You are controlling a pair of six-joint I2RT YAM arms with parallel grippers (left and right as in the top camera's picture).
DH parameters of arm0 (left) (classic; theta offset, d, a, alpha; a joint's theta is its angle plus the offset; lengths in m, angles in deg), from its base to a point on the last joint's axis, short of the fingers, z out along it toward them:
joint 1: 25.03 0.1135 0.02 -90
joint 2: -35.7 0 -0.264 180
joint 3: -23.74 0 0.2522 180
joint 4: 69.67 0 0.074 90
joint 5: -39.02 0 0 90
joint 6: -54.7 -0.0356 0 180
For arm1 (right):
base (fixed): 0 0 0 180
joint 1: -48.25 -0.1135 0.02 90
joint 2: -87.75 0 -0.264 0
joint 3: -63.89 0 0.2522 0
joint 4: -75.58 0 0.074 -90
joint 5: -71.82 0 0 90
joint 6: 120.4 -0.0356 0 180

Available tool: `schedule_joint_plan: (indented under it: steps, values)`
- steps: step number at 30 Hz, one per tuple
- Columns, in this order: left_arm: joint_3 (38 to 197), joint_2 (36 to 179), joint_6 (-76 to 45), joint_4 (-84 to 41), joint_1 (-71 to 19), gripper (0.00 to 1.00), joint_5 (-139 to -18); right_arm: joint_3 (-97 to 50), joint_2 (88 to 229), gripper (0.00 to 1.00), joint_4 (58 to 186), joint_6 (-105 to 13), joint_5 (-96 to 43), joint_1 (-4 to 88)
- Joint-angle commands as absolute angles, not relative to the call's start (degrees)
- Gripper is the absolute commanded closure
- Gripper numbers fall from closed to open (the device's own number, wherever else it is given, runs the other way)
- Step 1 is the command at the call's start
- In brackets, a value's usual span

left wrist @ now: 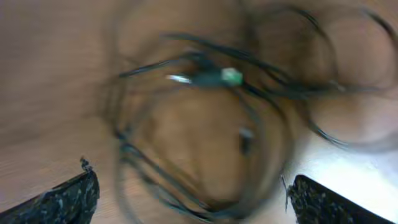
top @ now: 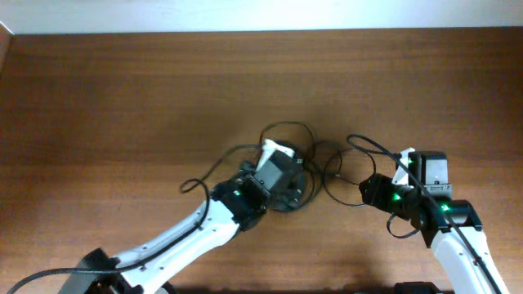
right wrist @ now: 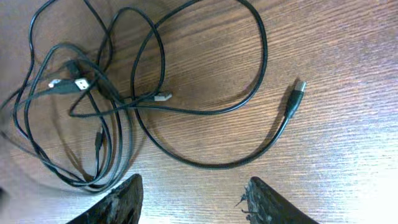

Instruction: Untangle cables

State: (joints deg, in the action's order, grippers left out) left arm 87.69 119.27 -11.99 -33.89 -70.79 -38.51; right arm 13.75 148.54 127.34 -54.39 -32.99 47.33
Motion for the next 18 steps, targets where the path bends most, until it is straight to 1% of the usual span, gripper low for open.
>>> schedule_joint_plan:
  steps: [1,3,5,7,8,9,10,11,12,13,14,15,16,17,18]
  values:
    - [87.8,114.31,-5.13,-29.65,-66.5,0.01,-21.49,12.72,147.95,0.46,128.3,-54.43,-32.49,47.57]
    - [87.8,114.33,4.95,-27.73,-64.8,0.01,-22.05,12.72,147.95,0.46,130.68,-54.43,-32.49,47.5]
    - [87.8,114.38,6.32,-28.14,-62.74,0.01,-24.74,12.72,147.95,0.46,132.93,-54.43,-32.49,47.5]
    - [87.8,115.93,8.6,-28.51,-57.35,0.0,-33.9,12.72,147.95,0.46,134.46,-54.41,-32.49,47.5]
    - [87.8,116.59,8.62,-28.88,-55.31,0.05,-35.19,12.72,147.95,0.46,134.86,-54.41,-32.49,47.5]
    - [87.8,117.88,6.78,-31.51,-52.12,0.11,-39.56,12.72,147.95,0.45,134.83,-54.43,-32.49,47.5]
    - [87.8,119.34,-1.83,-35.83,-50.92,0.12,-45.97,12.72,147.95,0.46,134.83,-54.43,-32.49,47.5]
    - [87.8,122.23,-7.66,-38.3,-50.85,0.13,-48.92,12.72,148.0,0.46,134.99,-54.43,-32.49,47.5]
    - [87.8,124.94,-8.19,-38.3,-50.85,0.15,-49.57,12.72,148.0,0.46,135.16,-54.43,-32.49,47.5]
    - [87.8,127.56,-9.83,-38.96,-50.85,0.16,-53.57,12.72,148.0,0.46,135.45,-54.43,-32.49,47.5]
    - [87.8,130.82,-12.98,-40.99,-50.85,0.16,-60.35,12.72,148.0,0.46,135.45,-54.43,-32.49,47.5]
    - [87.8,133.53,-13.11,-41.82,-50.85,0.16,-62.62,12.72,148.0,0.46,135.53,-54.43,-32.49,47.5]
    - [87.8,135.08,-13.11,-41.52,-50.85,0.25,-62.9,12.72,148.0,0.46,135.64,-54.43,-32.46,47.5]
    - [87.8,135.3,-13.13,-41.21,-50.85,0.4,-63.93,12.72,148.0,0.46,135.62,-54.43,-32.46,47.5]
    - [87.8,135.3,-13.13,-40.62,-50.9,0.6,-64.08,12.72,148.02,0.46,135.67,-54.43,-32.49,47.5]
